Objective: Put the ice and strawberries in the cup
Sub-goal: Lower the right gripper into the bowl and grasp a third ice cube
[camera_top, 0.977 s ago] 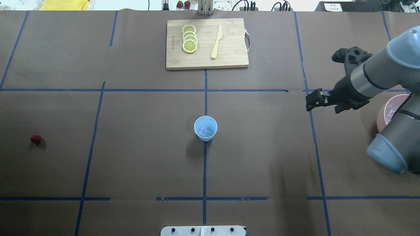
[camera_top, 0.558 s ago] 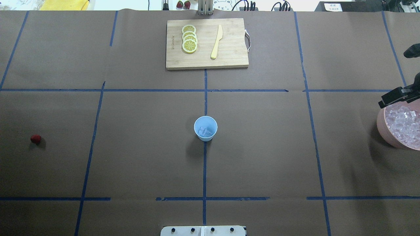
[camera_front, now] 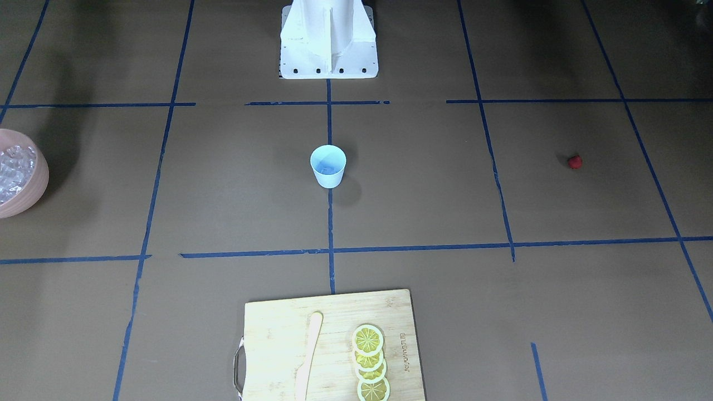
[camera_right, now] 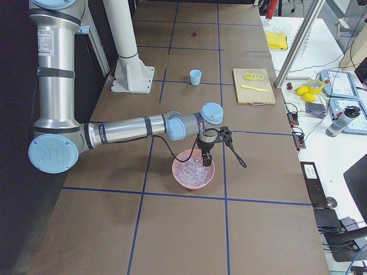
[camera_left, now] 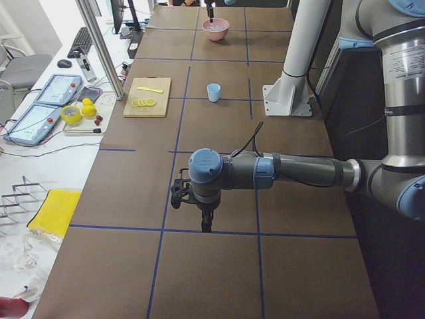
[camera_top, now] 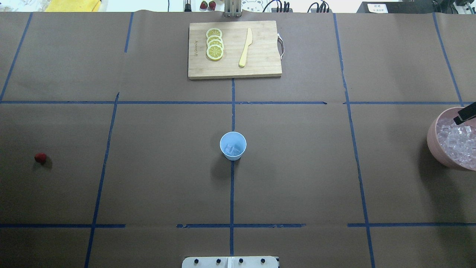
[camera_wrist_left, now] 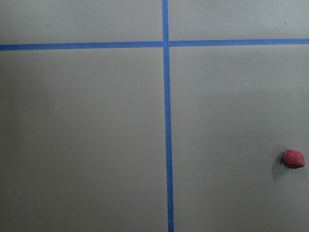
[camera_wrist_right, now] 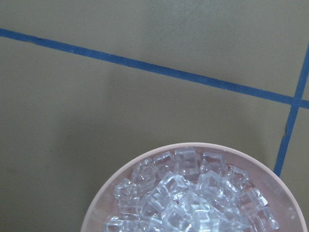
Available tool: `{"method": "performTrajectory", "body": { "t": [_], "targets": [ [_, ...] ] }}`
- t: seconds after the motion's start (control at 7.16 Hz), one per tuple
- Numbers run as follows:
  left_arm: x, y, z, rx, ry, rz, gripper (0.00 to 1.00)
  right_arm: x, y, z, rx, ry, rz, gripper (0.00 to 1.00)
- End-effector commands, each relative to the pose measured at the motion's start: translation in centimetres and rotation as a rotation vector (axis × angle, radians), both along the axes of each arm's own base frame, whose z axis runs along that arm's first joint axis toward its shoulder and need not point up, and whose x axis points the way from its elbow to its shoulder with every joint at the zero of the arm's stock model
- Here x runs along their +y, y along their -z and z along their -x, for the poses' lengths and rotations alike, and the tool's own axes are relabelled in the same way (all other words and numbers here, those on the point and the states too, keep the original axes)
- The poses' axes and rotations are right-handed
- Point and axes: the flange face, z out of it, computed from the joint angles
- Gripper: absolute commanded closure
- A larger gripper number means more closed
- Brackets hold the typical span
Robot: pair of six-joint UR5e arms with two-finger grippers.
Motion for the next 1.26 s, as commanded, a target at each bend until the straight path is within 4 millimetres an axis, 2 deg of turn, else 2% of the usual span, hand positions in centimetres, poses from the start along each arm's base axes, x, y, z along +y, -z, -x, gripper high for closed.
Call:
{"method": "performTrajectory", "body": {
  "t": [0.0, 0.14, 0.28, 0.56, 0.84, 1.12],
  "targets": [
    [0.0, 0.0, 0.0, 0.000, 0.000, 0.000, 0.00, 0.6, -2.0, -0.2, 0.011, 0.000, 0.038, 0.01],
    [0.0, 0.0, 0.0, 0.000, 0.000, -0.001, 0.00, 0.9, -2.9, -0.3, 0.016, 0.003, 0.054, 0.01],
    [0.0, 0.0, 0.0, 0.000, 0.000, 0.000, 0.00, 0.9, -2.9, -0.2, 0.016, 0.003, 0.054, 0.02],
    [0.0, 0.1, 0.0, 0.000, 0.000, -0.001, 0.00, 0.8, -4.2, 0.0, 0.024, 0.006, 0.079, 0.04],
    [0.0, 0.1, 0.0, 0.000, 0.000, -0.001, 0.00, 0.9, -4.6, 1.1, 0.030, 0.028, 0.083, 0.06],
    [0.0, 0.1, 0.0, 0.000, -0.001, -0.004, 0.00, 0.8, -4.7, 1.7, 0.032, 0.040, 0.084, 0.13]
  ]
}}
